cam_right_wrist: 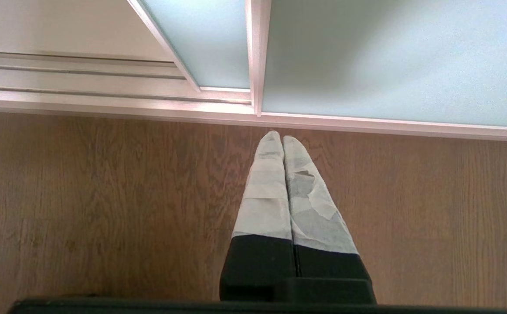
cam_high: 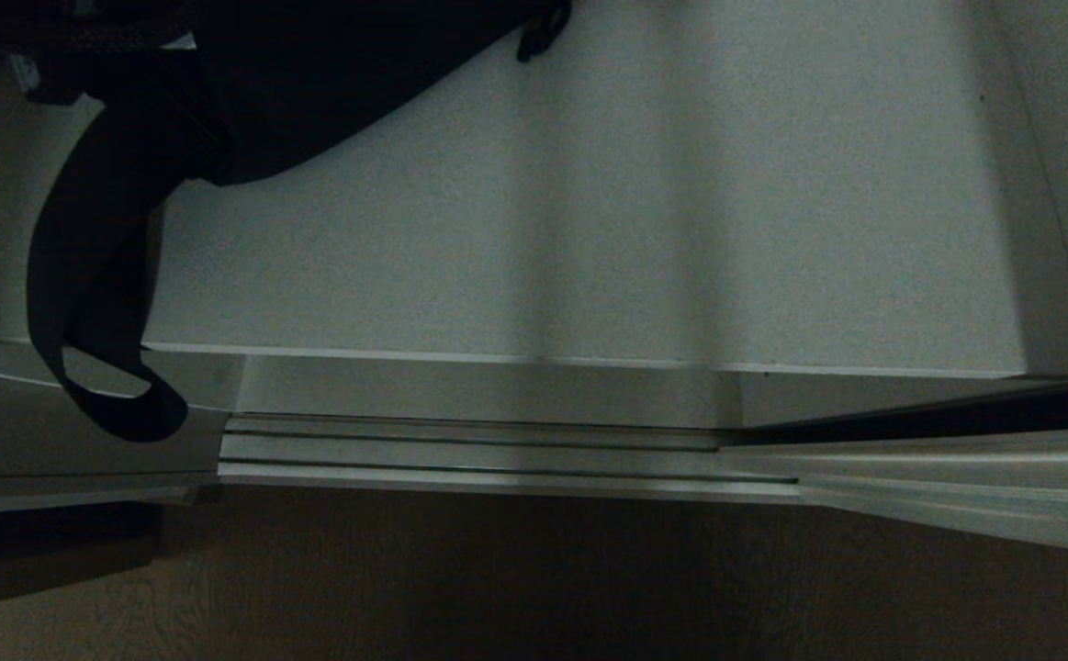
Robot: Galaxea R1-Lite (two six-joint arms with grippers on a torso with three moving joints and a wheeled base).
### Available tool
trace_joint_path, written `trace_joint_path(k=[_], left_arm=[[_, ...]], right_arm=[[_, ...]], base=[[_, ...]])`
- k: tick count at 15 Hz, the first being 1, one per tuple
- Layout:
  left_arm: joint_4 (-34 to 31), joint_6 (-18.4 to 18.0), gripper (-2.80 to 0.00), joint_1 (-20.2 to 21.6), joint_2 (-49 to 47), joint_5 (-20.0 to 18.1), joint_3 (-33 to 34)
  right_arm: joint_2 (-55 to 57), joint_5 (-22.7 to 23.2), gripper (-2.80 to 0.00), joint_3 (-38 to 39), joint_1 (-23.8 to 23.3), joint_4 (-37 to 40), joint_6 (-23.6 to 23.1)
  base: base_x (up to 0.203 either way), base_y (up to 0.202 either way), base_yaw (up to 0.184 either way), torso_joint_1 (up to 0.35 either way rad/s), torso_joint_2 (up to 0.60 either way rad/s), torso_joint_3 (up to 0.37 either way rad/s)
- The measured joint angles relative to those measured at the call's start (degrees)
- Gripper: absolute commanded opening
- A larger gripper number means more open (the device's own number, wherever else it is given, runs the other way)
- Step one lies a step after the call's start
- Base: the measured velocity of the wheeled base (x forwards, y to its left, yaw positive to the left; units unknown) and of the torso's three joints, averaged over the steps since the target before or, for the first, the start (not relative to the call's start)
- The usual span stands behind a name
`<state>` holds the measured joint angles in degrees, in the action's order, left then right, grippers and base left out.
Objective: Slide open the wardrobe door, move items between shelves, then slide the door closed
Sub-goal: Place the bag on the higher shelf
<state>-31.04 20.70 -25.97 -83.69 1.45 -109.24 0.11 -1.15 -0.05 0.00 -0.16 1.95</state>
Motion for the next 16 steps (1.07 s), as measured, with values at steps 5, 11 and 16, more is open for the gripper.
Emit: trace_joint_path(k=[5, 11, 16], left_arm=[[6.22, -2.9, -2.8, -0.07, -4.13, 5.85, -0.95], [29.88, -12.42, -2.8, -0.05, -7.19, 11.76, -1.12], [50.44, -17.77, -2.8, -0.05, -11.66, 11.87, -1.12]], right_arm=[[0.0, 0.0, -2.8, -0.02, 0.0, 0.0, 0.05], [0.0, 0.02, -2.8, 0.0, 0.0, 0.0, 0.02], [0.0, 0.02, -2.8, -0.05, 0.0, 0.0, 0.0]], base=[[0.0, 0.0, 0.0, 0.0, 0.0, 0.0], [0.0, 0.0, 0.0, 0.0, 0.0, 0.0], [0.0, 0.0, 0.0, 0.0, 0.0, 0.0]])
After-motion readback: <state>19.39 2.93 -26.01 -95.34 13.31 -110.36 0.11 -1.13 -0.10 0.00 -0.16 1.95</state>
